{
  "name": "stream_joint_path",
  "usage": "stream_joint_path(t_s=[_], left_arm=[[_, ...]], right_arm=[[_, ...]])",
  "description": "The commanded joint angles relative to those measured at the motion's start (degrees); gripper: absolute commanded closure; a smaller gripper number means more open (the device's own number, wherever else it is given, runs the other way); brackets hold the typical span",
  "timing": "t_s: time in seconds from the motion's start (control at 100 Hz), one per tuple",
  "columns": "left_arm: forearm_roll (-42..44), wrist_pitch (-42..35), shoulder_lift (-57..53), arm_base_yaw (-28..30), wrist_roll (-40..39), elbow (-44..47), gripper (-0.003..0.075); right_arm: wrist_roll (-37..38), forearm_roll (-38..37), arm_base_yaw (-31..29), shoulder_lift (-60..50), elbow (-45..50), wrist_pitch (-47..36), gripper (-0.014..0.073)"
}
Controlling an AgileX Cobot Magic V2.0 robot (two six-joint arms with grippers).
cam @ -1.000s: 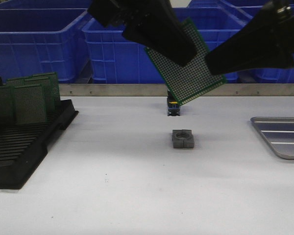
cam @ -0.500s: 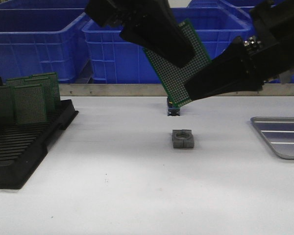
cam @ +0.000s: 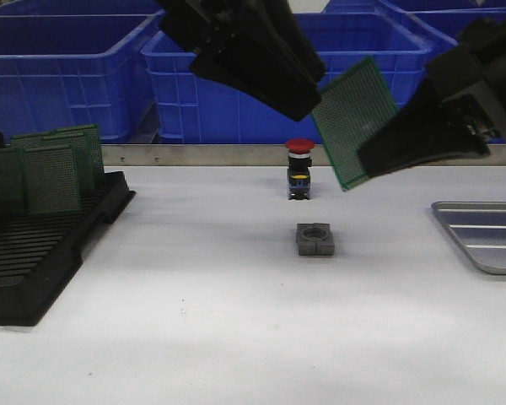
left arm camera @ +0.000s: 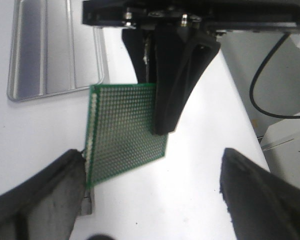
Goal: Place circuit board on tray
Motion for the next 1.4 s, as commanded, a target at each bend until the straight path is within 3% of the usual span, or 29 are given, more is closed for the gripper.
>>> stream_joint_path(t_s=[0.0,0.3,0.6,0.72,0.87,0.94,1.2,1.39], left_arm=[[-4.05,0.62,-2.95,0.91,-0.49,-1.70,0.0185],[-4.05,0.15,-2.95,1.25,-0.49,-1.70,0.0185],[-4.05,0.15,-2.95,1.25,-0.49,-1.70,0.0185],[-4.05,0.15,-2.95,1.25,-0.49,-1.70,0.0185],[-3.72,0.15,-2.95,1.49,-0.49,-1.70,0.0185],[-2.51,0.15,-3.15,2.15,-0.49,-1.70,0.0185],[-0.05,0.15,-5.07,9.67,-0.49,-1.70,0.0185],[11.52,0.76,-5.80,16.31,-0.49,-1.70,0.0185]], right_arm=[[6.72,-1.40,-4.18,-0.14,-1.54,-3.00,0.0701],[10.52,-1.49,-16.65,8.18,-1.96,-5.53,0.0701],[10.52,-1.49,-19.93,15.63,-6.76,-6.40,0.0689],[10.52,-1.71,-19.93,16.11,-8.03,-8.60,0.0549],[10.52,-5.74,-20.09,15.93,-9.18,-10.28,0.0111],[10.52,-6.43,-20.76,15.44,-9.18,-11.14,-0.0024],[10.52,-6.62,-23.85,11.12,-9.18,-10.20,0.0027],[10.52,-6.62,-23.85,7.82,-9.18,-9.50,0.0027]])
